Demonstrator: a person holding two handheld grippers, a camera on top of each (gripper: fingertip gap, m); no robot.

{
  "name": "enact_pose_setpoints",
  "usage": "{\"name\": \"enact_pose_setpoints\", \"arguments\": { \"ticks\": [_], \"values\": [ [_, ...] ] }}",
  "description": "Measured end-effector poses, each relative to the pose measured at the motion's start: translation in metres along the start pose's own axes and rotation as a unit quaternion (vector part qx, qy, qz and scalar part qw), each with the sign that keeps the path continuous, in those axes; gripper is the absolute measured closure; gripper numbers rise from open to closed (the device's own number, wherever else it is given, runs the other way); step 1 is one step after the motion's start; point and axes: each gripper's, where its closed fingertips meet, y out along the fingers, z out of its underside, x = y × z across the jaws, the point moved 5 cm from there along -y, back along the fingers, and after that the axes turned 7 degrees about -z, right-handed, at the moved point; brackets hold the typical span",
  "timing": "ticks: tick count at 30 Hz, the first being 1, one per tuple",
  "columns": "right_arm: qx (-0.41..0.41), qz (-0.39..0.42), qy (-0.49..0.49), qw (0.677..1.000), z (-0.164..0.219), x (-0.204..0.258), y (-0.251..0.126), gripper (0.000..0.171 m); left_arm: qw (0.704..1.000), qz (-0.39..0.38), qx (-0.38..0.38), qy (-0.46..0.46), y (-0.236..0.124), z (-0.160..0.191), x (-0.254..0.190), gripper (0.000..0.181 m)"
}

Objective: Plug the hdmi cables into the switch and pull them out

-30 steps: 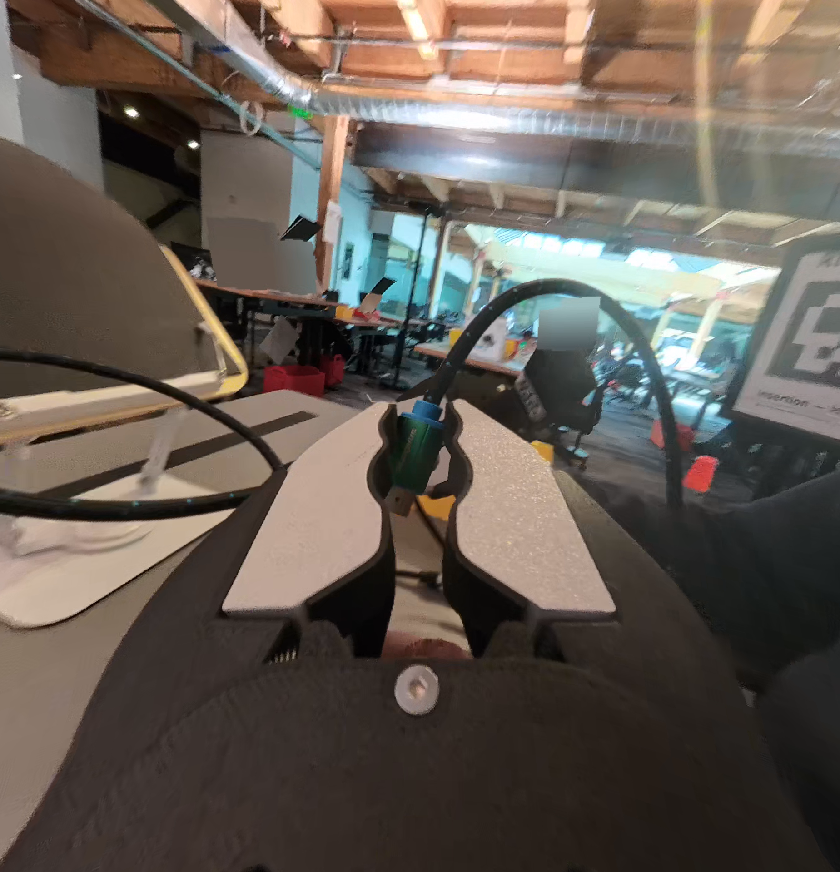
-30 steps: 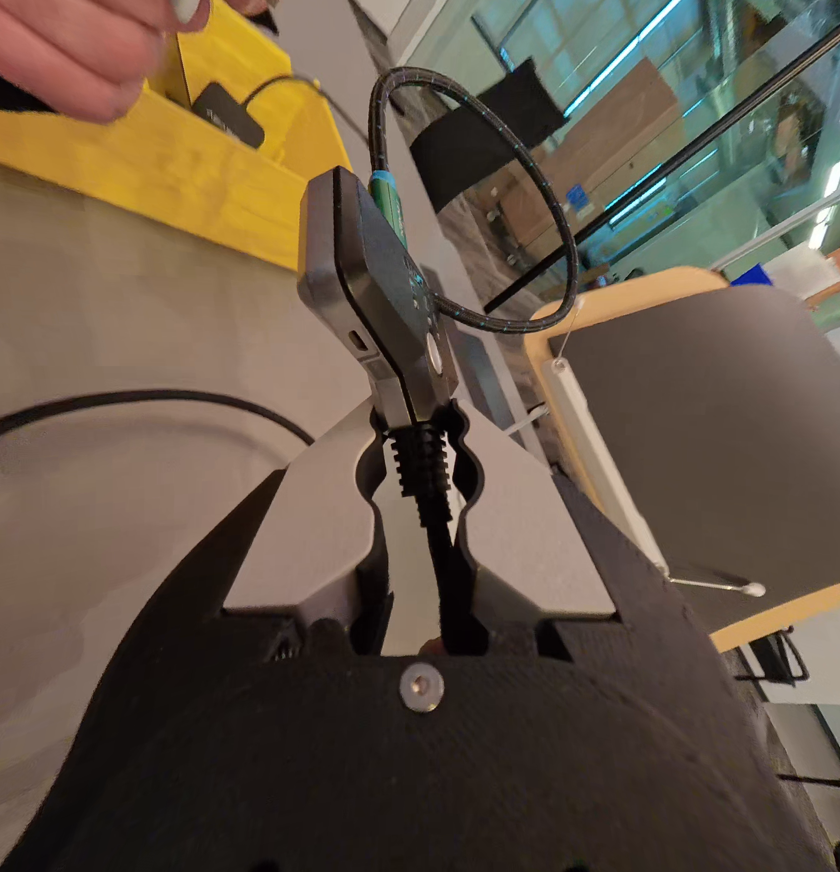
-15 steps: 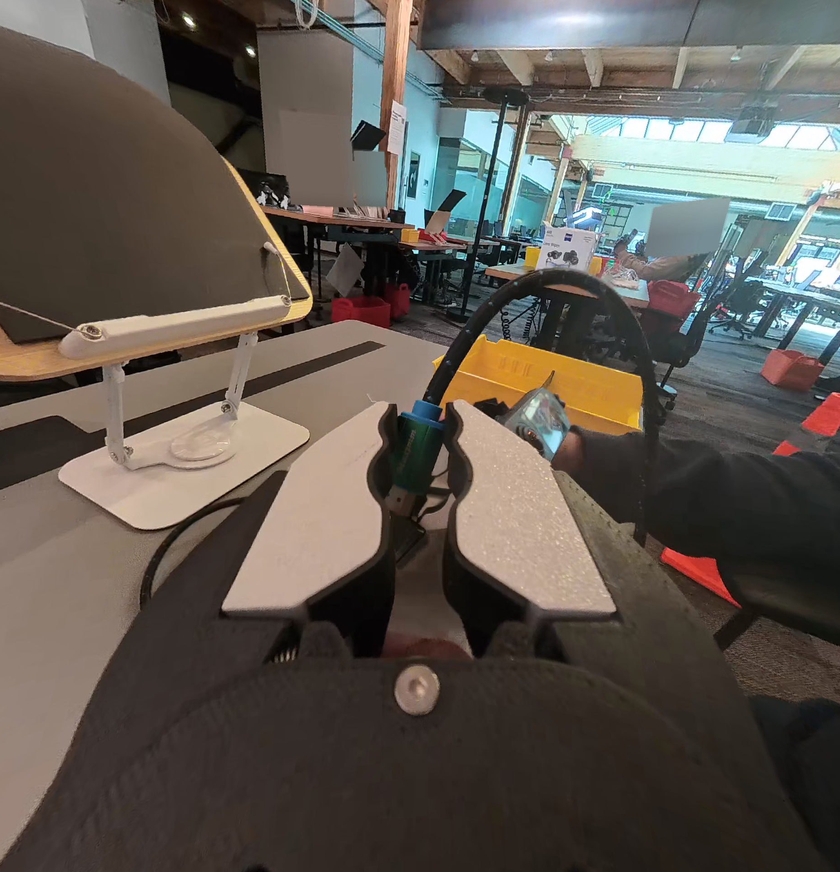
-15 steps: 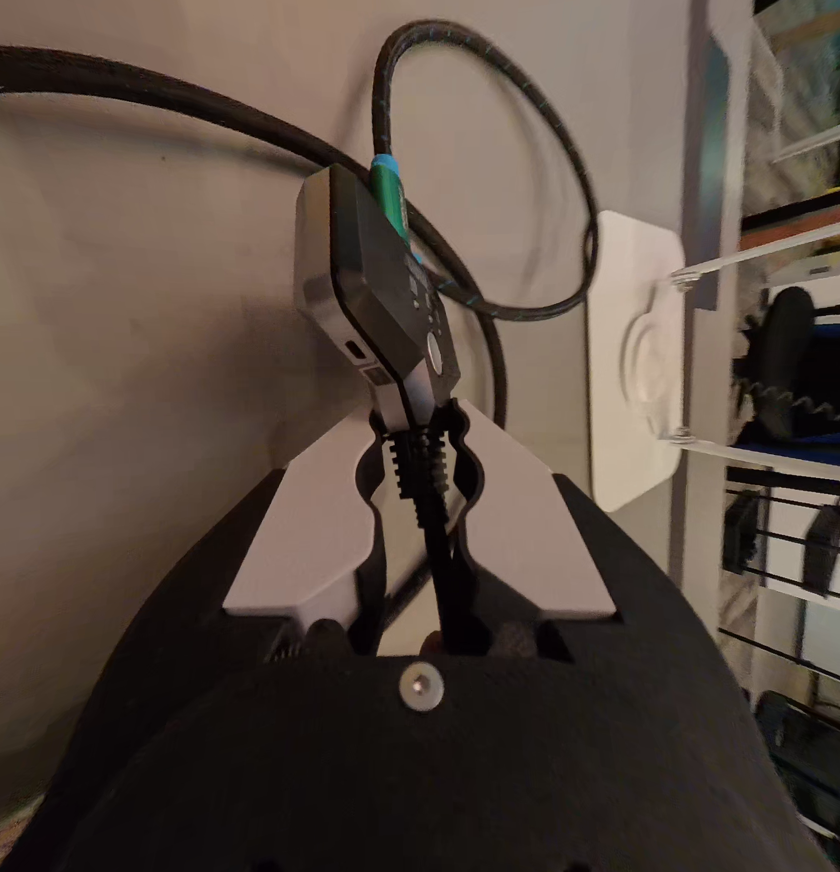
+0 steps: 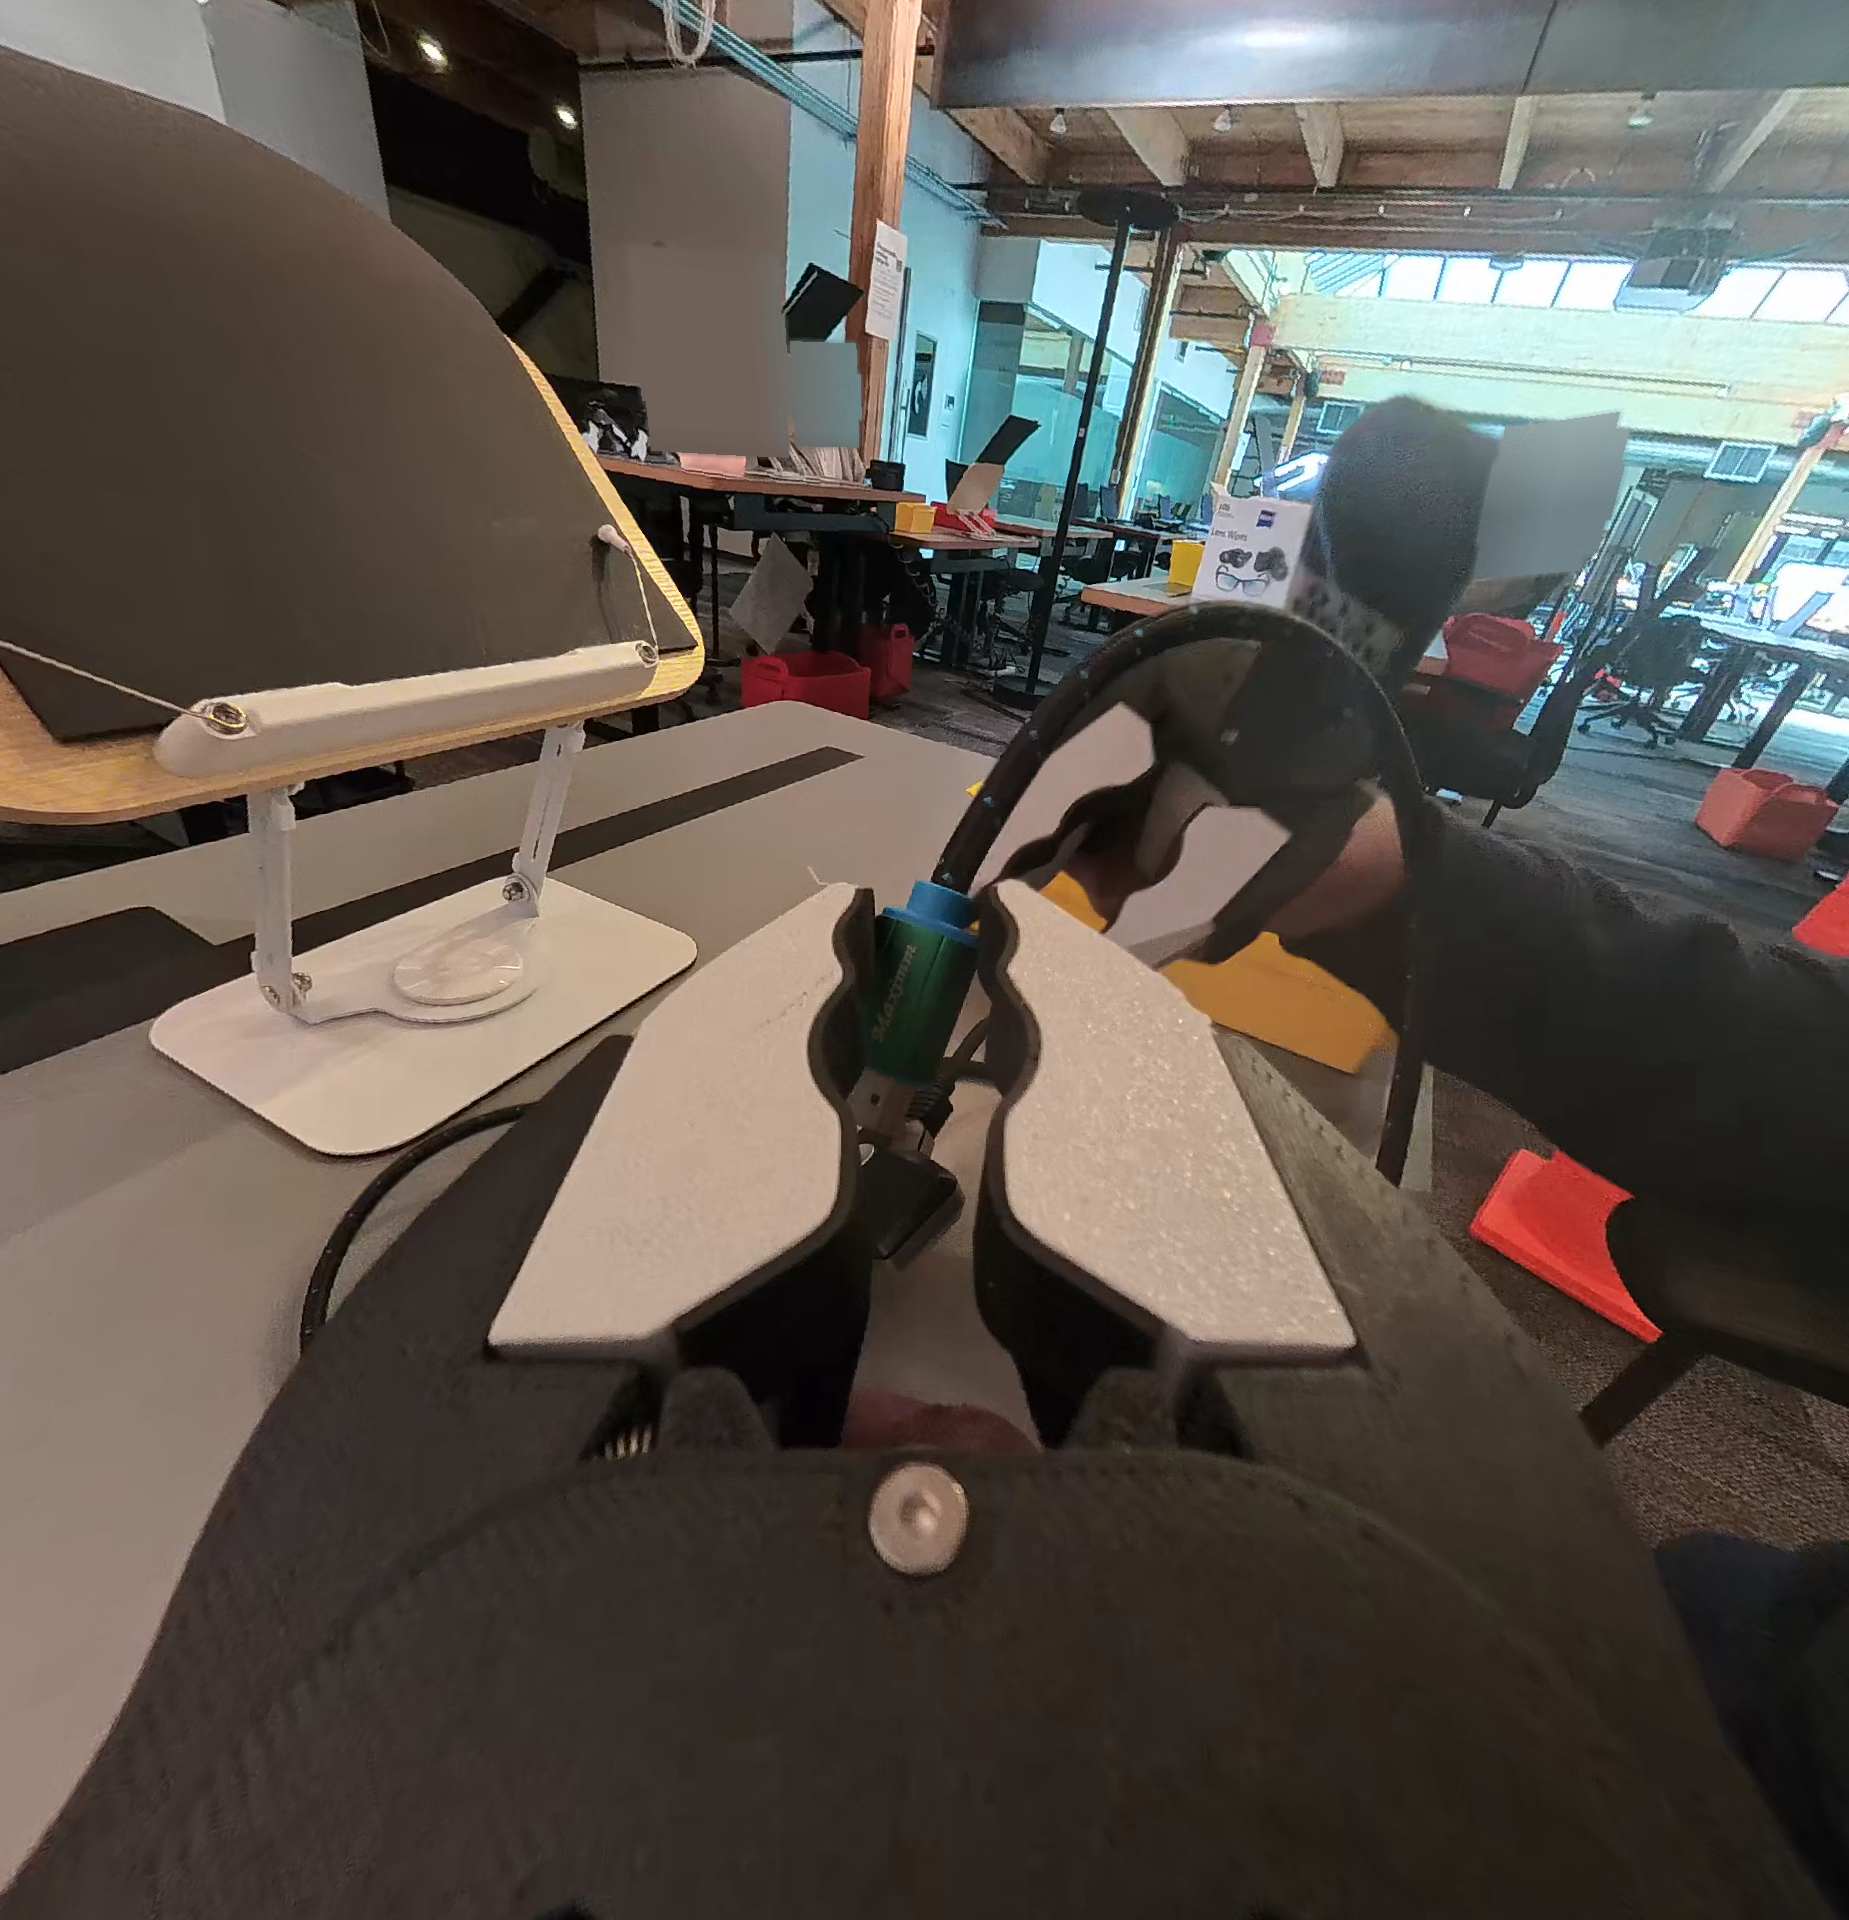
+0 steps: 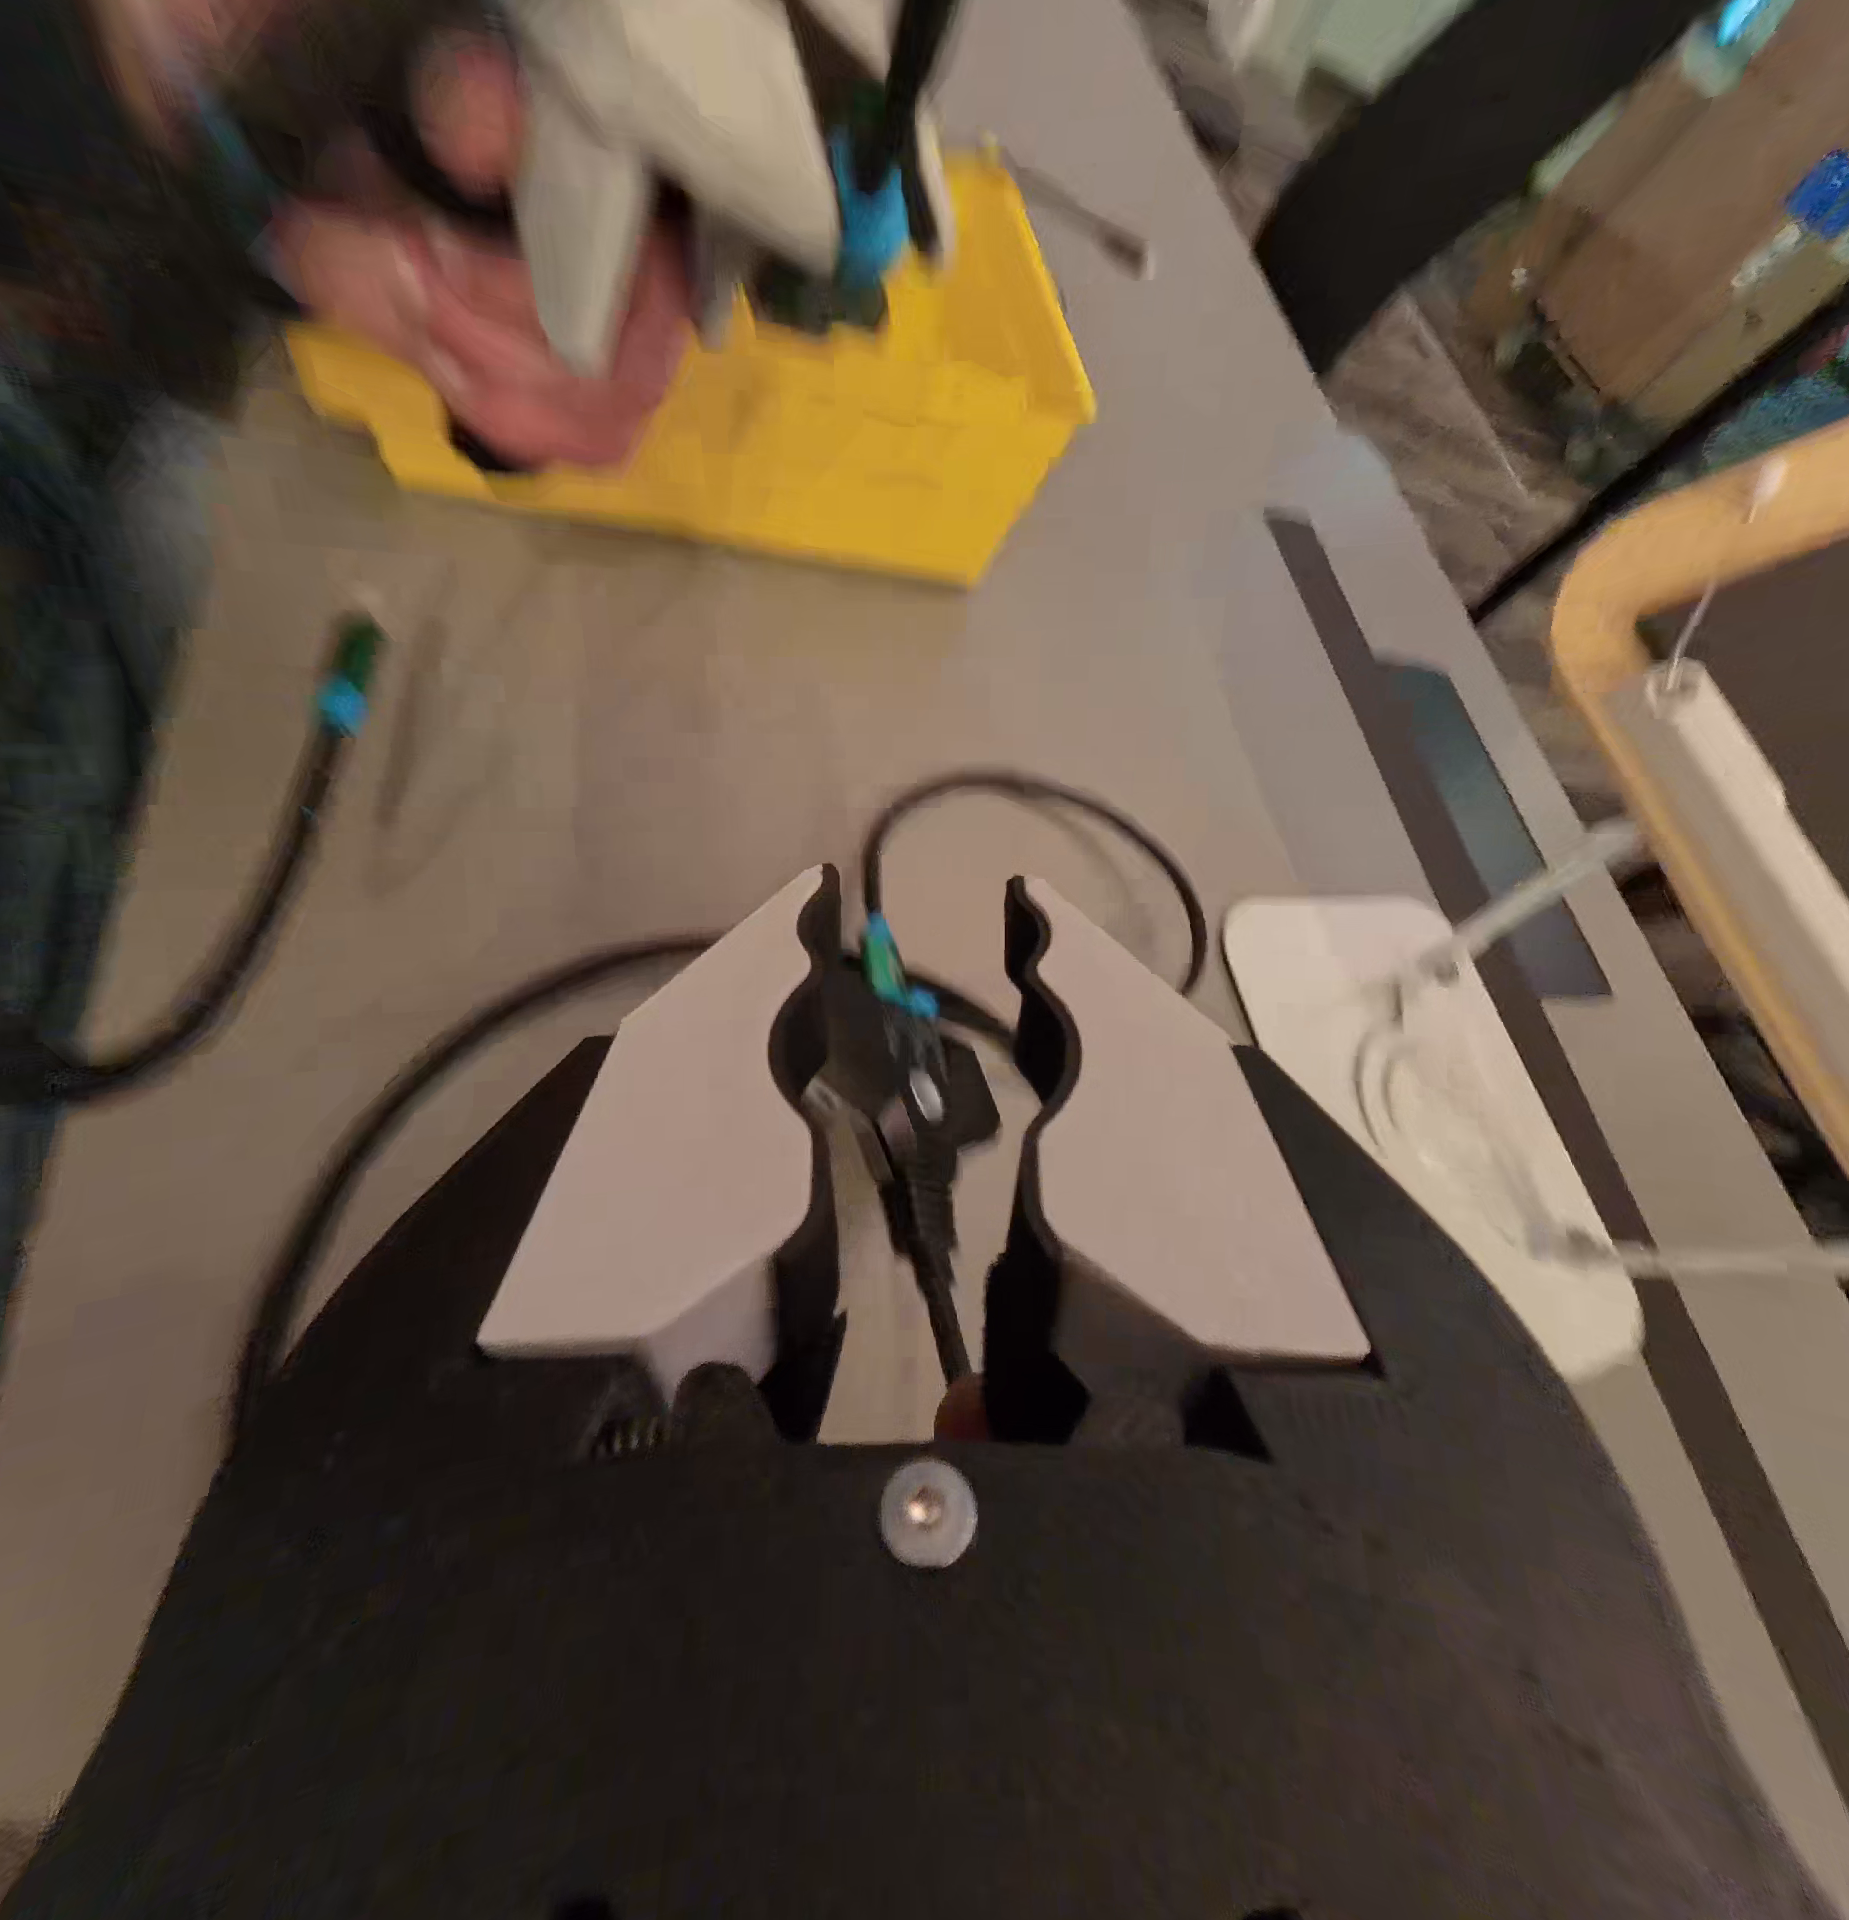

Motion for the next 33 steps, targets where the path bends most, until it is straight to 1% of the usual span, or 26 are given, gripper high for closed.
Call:
{"name": "enact_pose_setpoints", "arguments": {
  "ticks": [2,5,7,9,13,16,18,20,22,24,26,28,31,33],
  "values": [
    [-0.06,-0.003,0.01,0.998,-0.026,0.002,-0.003,0.144,1.0,0.002,0.004,0.002,0.001,0.002,-0.001,0.163],
    [-0.116,-0.009,-0.003,0.993,-0.06,0.006,-0.002,0.164,1.0,0.011,0.013,0.009,0.003,0.005,-0.005,0.163],
    [-0.138,-0.021,-0.007,0.99,-0.079,0.009,0.0,0.171,1.0,0.015,0.017,0.017,0.004,0.006,-0.009,0.163],
    [-0.123,-0.027,-0.017,0.992,-0.092,0.01,0.006,0.171,0.999,0.015,0.017,0.024,0.004,0.006,-0.011,0.163],
    [-0.061,-0.053,-0.044,0.996,-0.106,0.015,0.027,0.171,0.999,0.012,0.024,0.041,0.004,0.005,-0.011,0.163],
    [-0.009,-0.082,-0.049,0.995,-0.108,0.019,0.043,0.171,0.998,0.017,0.027,0.052,0.004,0.005,-0.013,0.167],
    [0.01,-0.098,-0.039,0.994,-0.111,0.02,0.049,0.171,0.997,0.014,0.034,0.067,0.003,0.007,-0.014,0.171],
    [0.023,-0.112,-0.027,0.993,-0.113,0.018,0.049,0.171,0.999,0.016,0.023,0.047,0.002,0.008,-0.013,0.172],
    [0.012,-0.094,-0.027,0.995,-0.117,0.013,0.045,0.171,0.999,0.015,0.017,0.029,0.001,0.008,-0.009,0.178],
    [-0.025,-0.054,-0.03,0.998,-0.121,0.006,0.033,0.171,1.0,0.006,0.0,-0.001,-0.001,0.005,-0.001,0.178],
    [-0.024,-0.023,-0.025,0.999,-0.112,0.001,0.022,0.162,1.0,0.002,-0.006,-0.018,-0.004,0.002,0.006,0.178],
    [-0.012,-0.003,-0.012,1.0,-0.094,0.0,0.017,0.154,0.999,-0.003,-0.014,-0.028,-0.006,0.0,0.01,0.178],
    [-0.004,-0.011,0.034,0.999,-0.066,0.001,0.025,0.136,0.999,0.005,-0.028,-0.046,-0.007,-0.005,0.01,0.178],
    [-0.016,-0.014,0.028,0.999,-0.059,0.005,0.034,0.132,0.998,0.013,-0.033,-0.056,-0.005,-0.007,0.007,0.179]
  ]
}}
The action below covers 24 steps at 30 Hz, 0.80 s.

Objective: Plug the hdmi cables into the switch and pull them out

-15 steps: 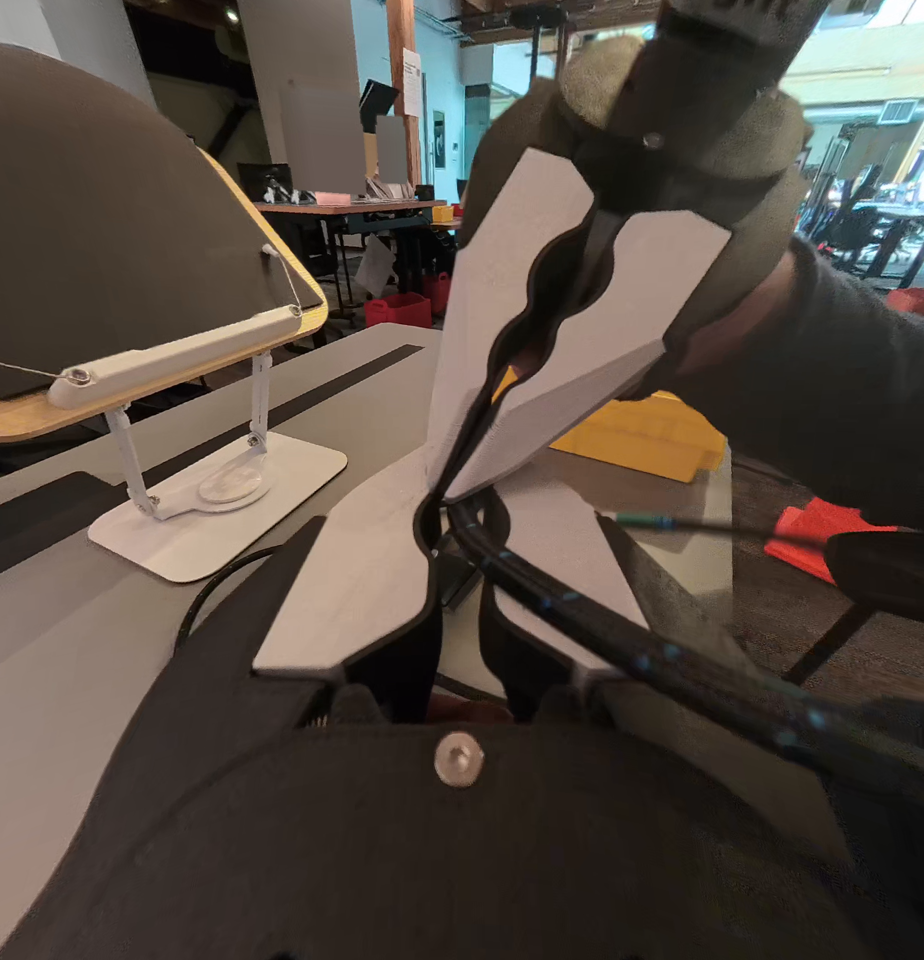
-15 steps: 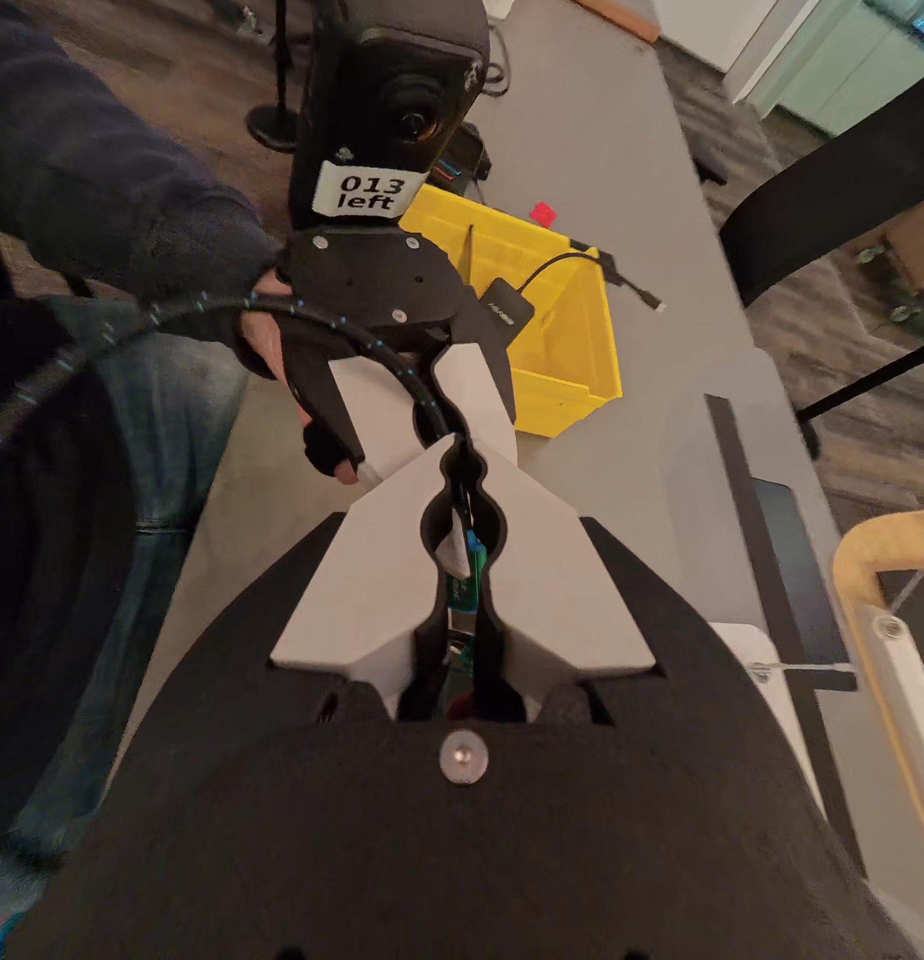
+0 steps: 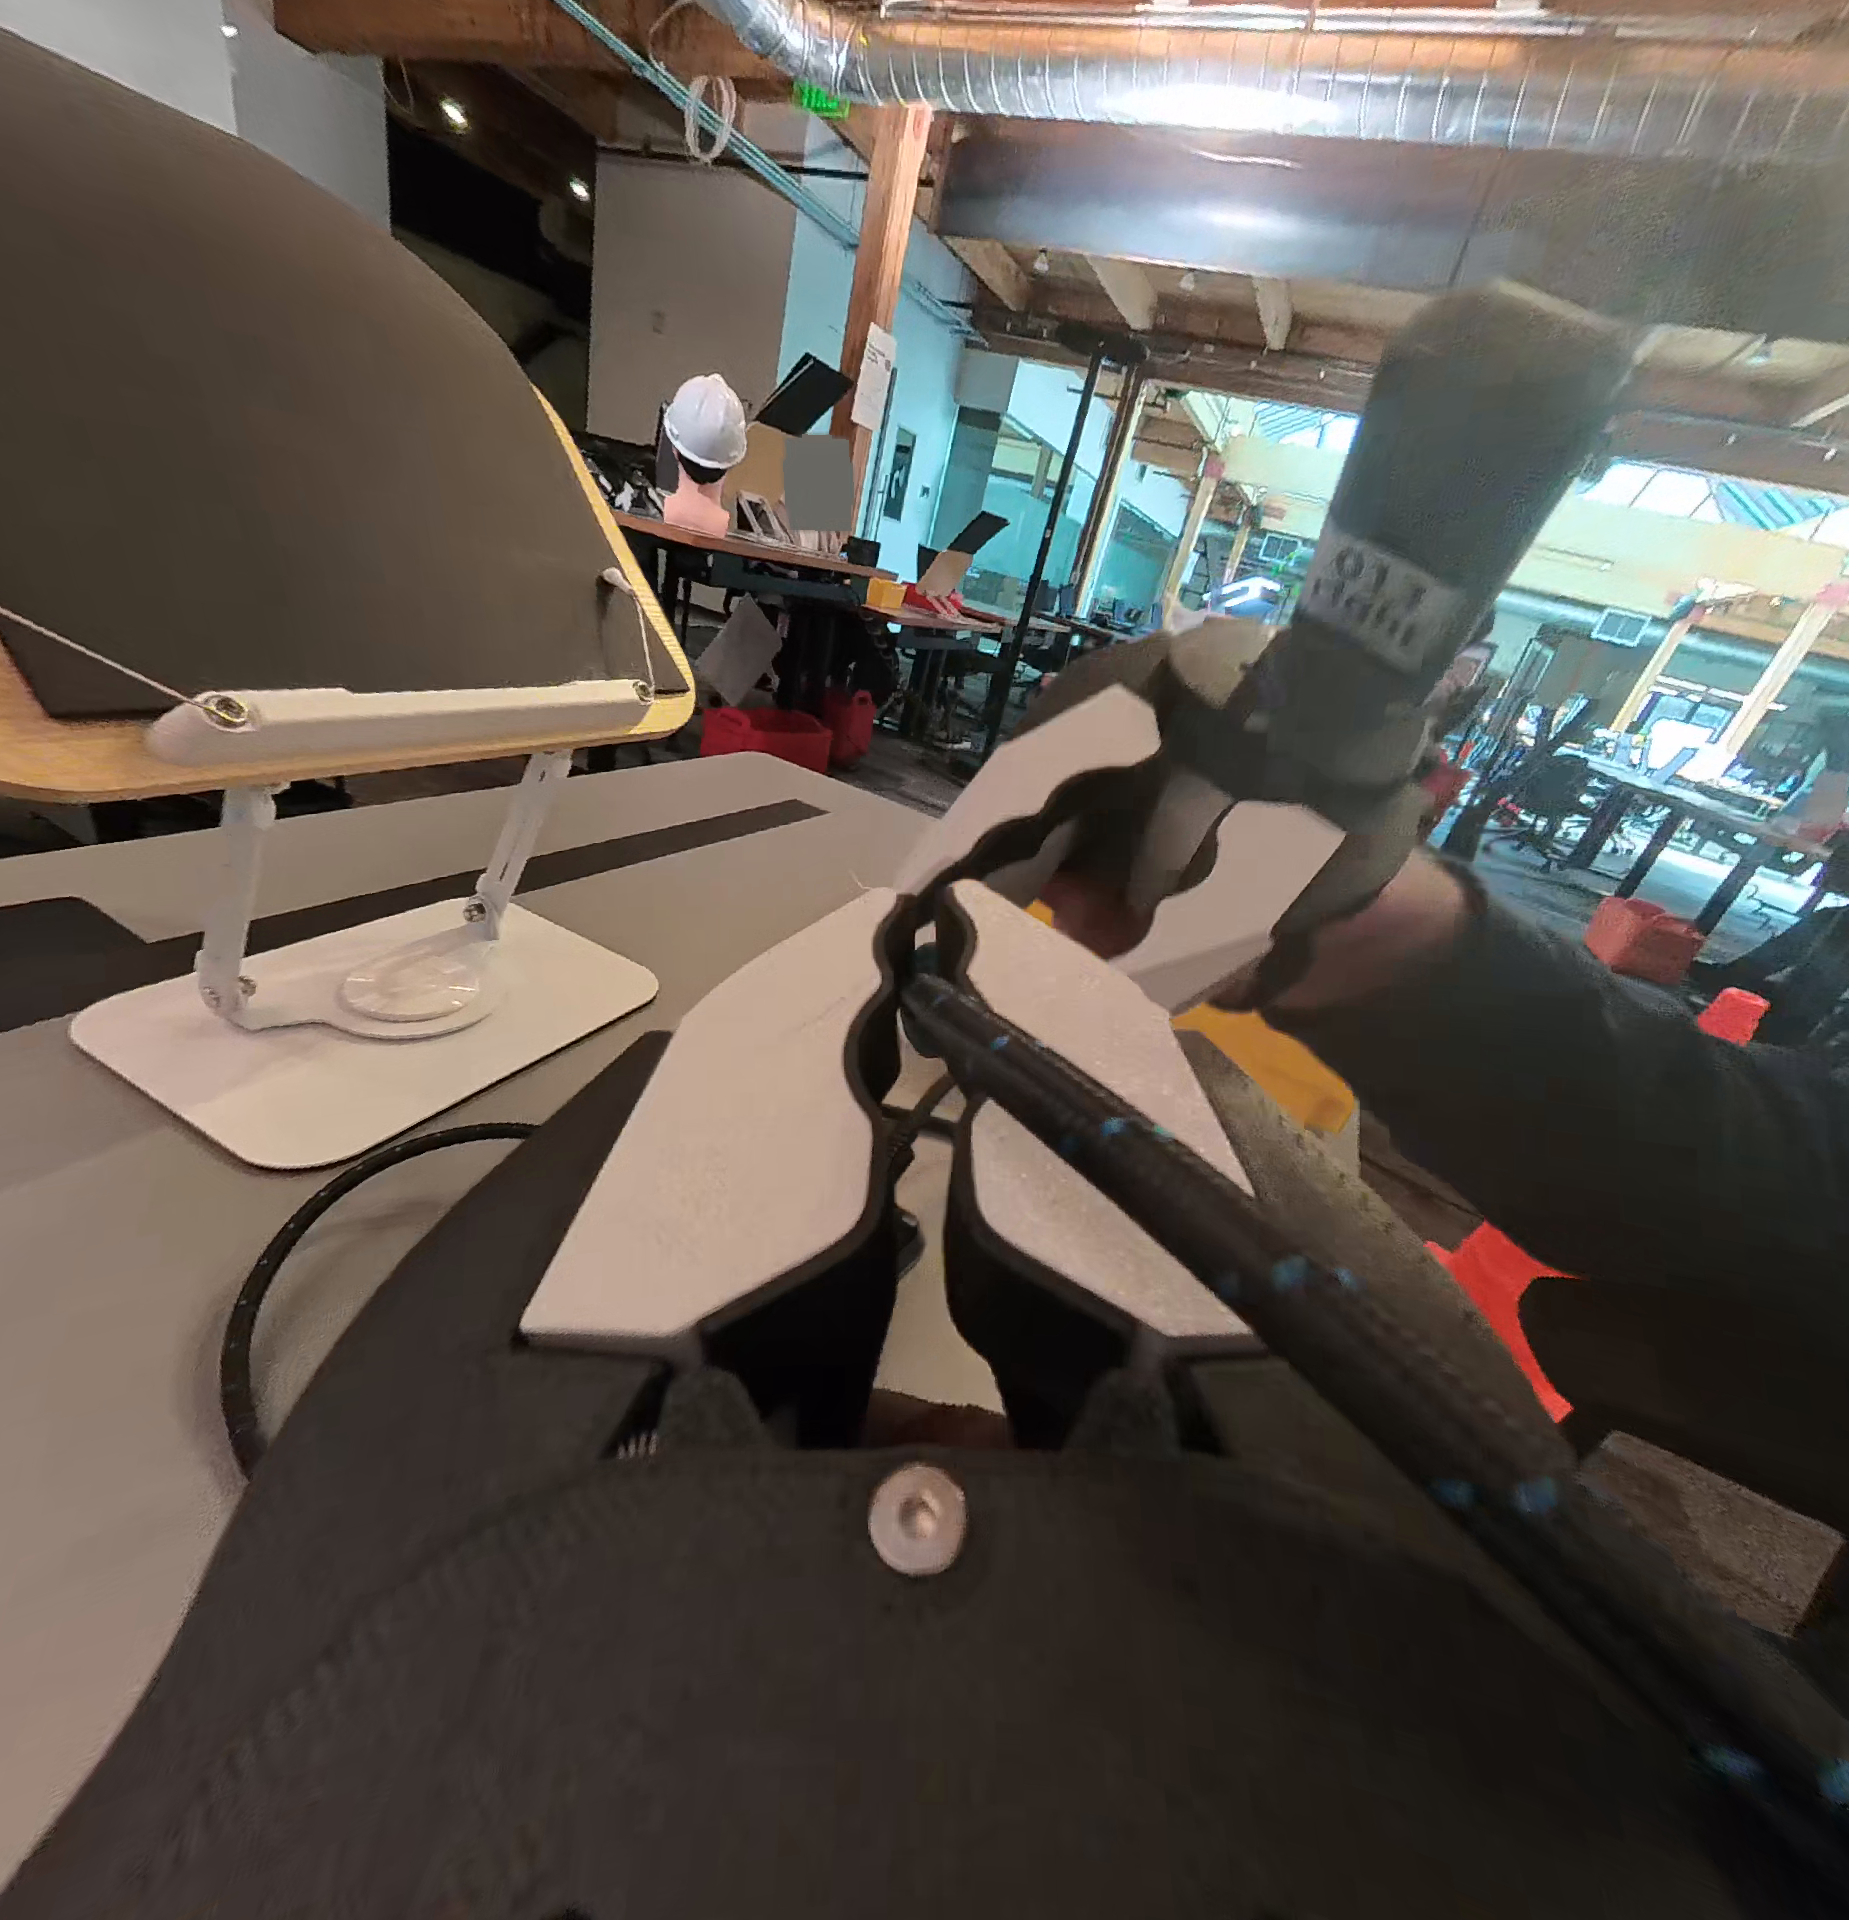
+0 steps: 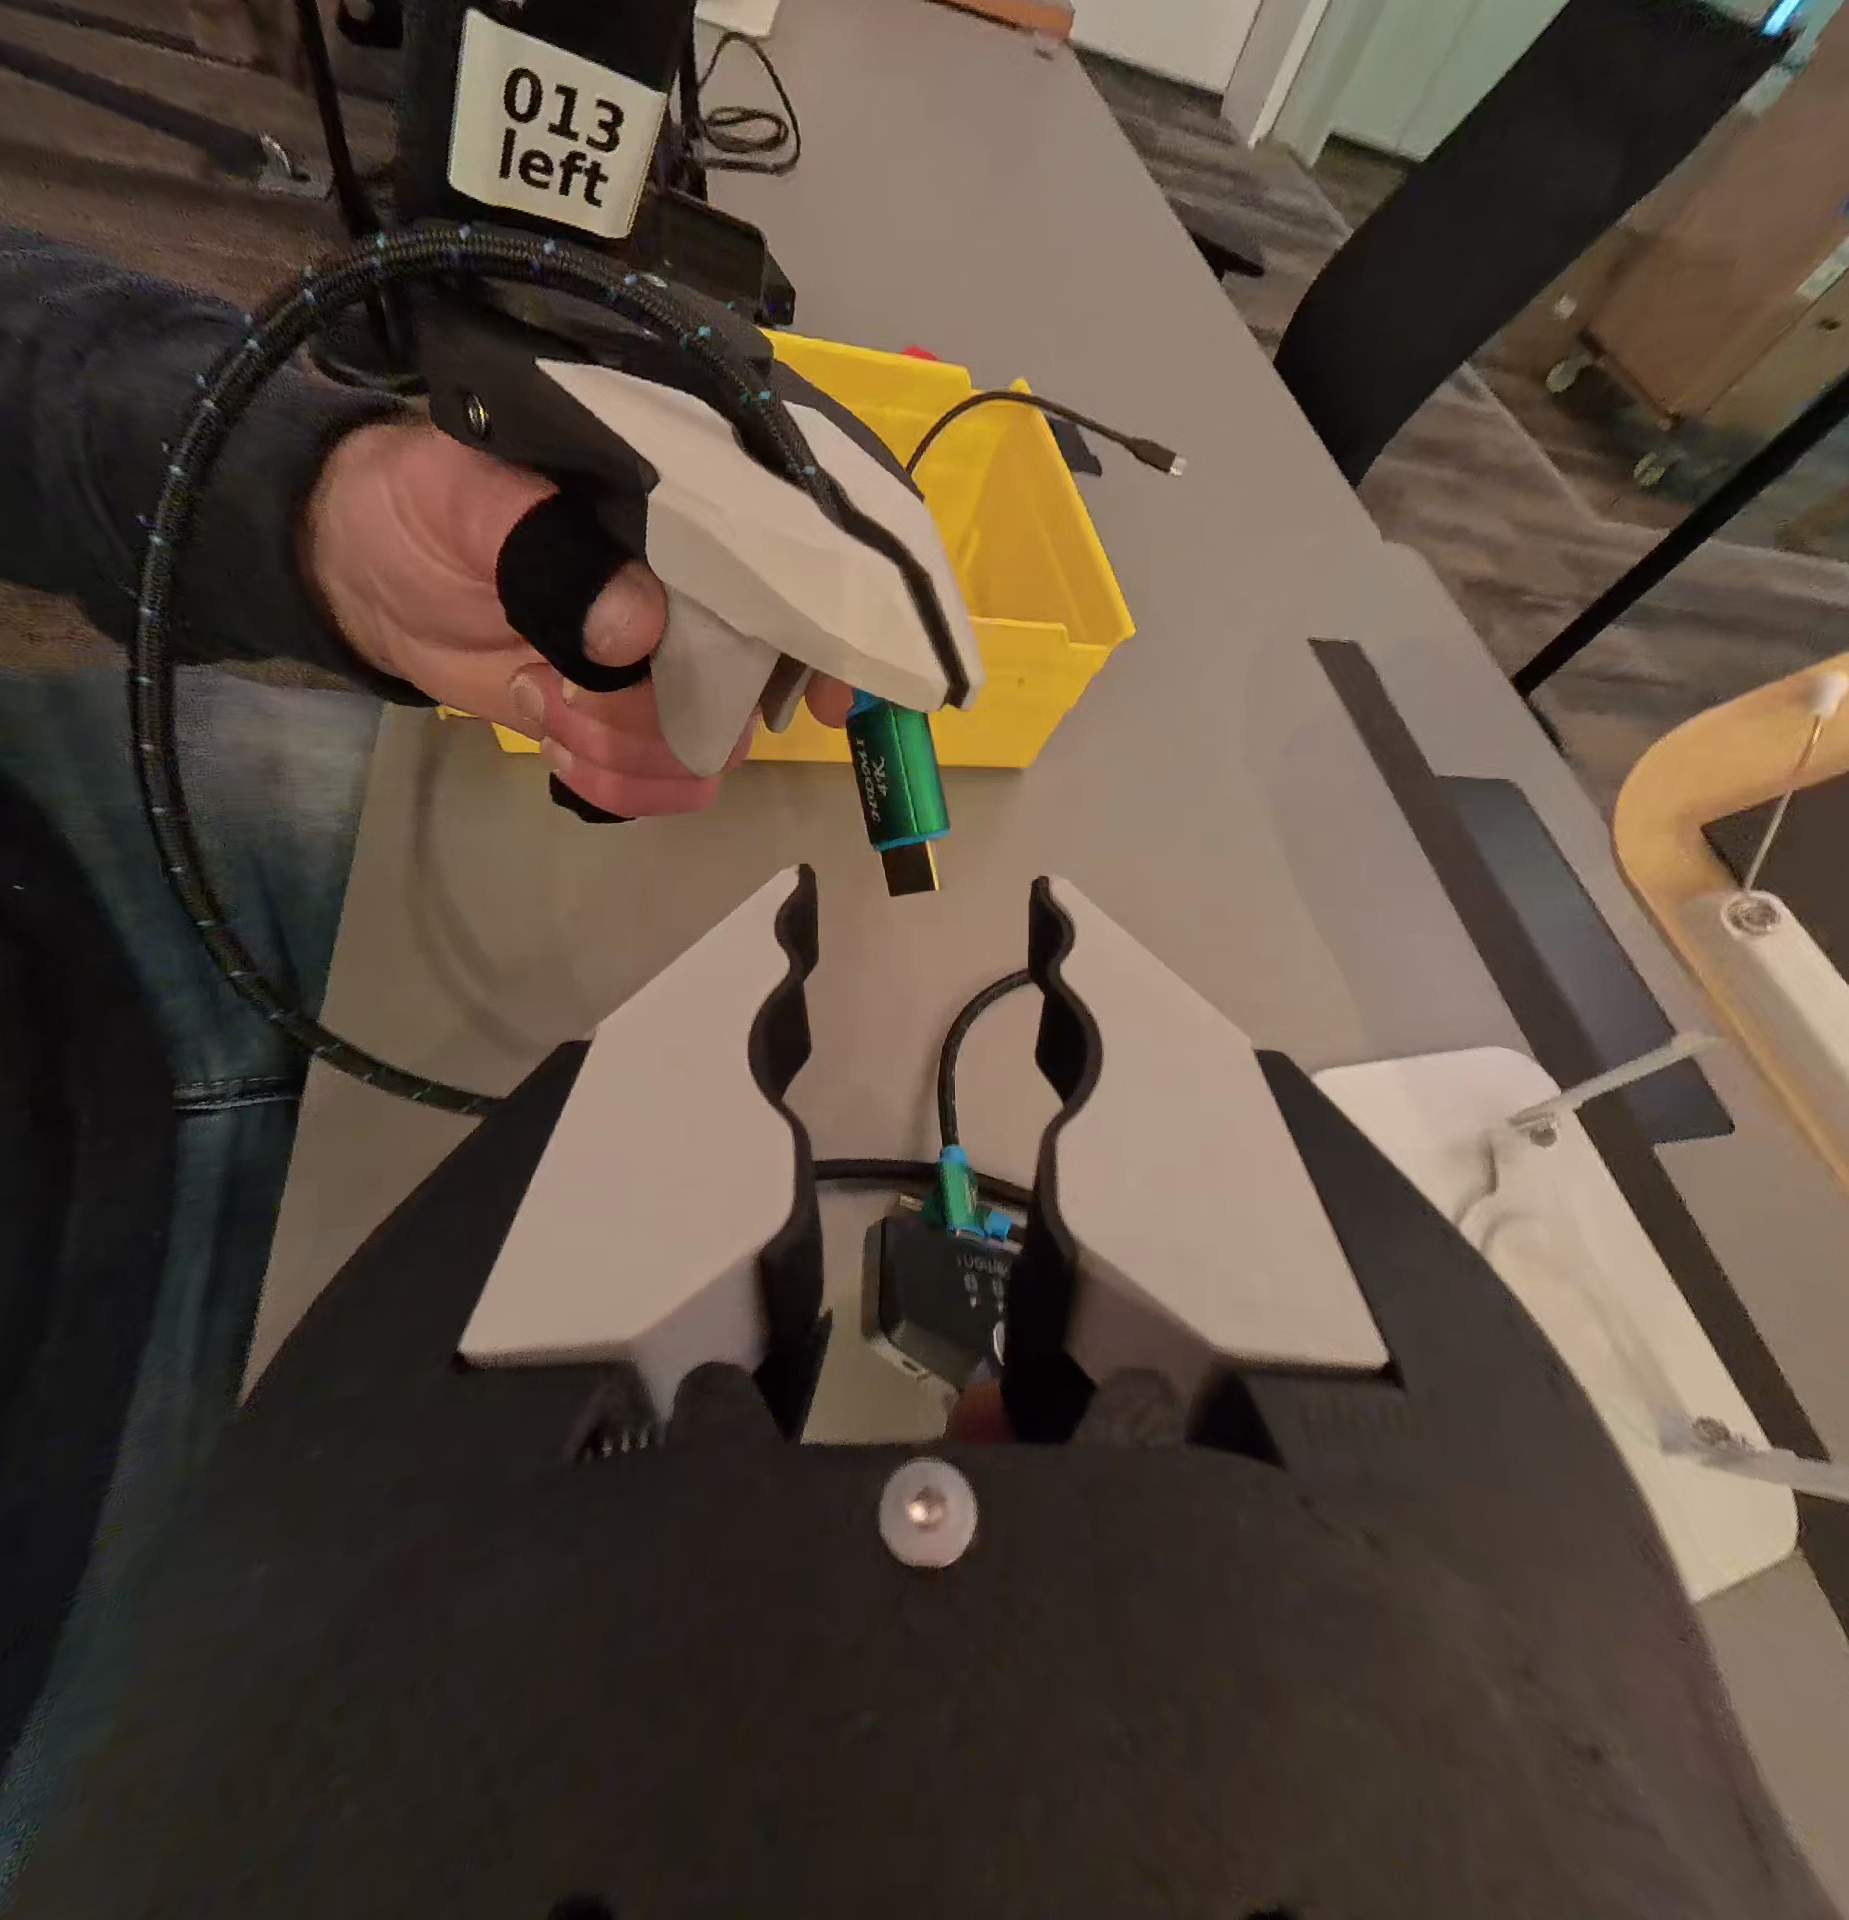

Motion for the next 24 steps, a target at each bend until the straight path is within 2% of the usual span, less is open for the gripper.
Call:
{"name": "enact_pose_setpoints", "arguments": {
  "ticks": [3,5,6,7,10,16,20,24],
  "values": [
    [-0.001,0.082,-0.129,0.988,-0.005,0.004,0.006,0.13,1.0,0.003,-0.004,-0.025,0.002,-0.001,-0.005,0.179],
    [0.041,0.187,-0.246,0.95,-0.011,0.003,0.007,0.125,0.999,-0.001,-0.01,-0.046,0.002,-0.004,-0.006,0.179],
    [0.069,0.227,-0.293,0.926,-0.012,0.003,0.008,0.129,0.998,0.0,-0.015,-0.061,0.002,-0.006,-0.006,0.179],
    [0.087,0.241,-0.318,0.913,-0.012,0.006,0.012,0.137,0.997,-0.002,-0.02,-0.073,0.002,-0.008,-0.006,0.179],
    [0.09,0.26,-0.322,0.906,-0.015,0.008,0.016,0.152,0.995,-0.005,-0.029,-0.095,0.001,-0.01,-0.007,0.179],
    [0.08,0.189,-0.26,0.943,-0.018,0.008,0.014,0.152,0.997,-0.001,-0.026,-0.069,-0.001,-0.012,-0.007,0.178],
    [0.08,0.064,-0.186,0.977,-0.014,0.011,0.013,0.152,0.998,-0.004,-0.002,0.065,-0.003,-0.012,-0.012,0.166],
    [0.08,-0.01,-0.157,0.984,-0.016,0.011,0.006,0.153,0.984,0.015,0.026,0.177,-0.006,-0.008,-0.019,0.159]
  ]
}}
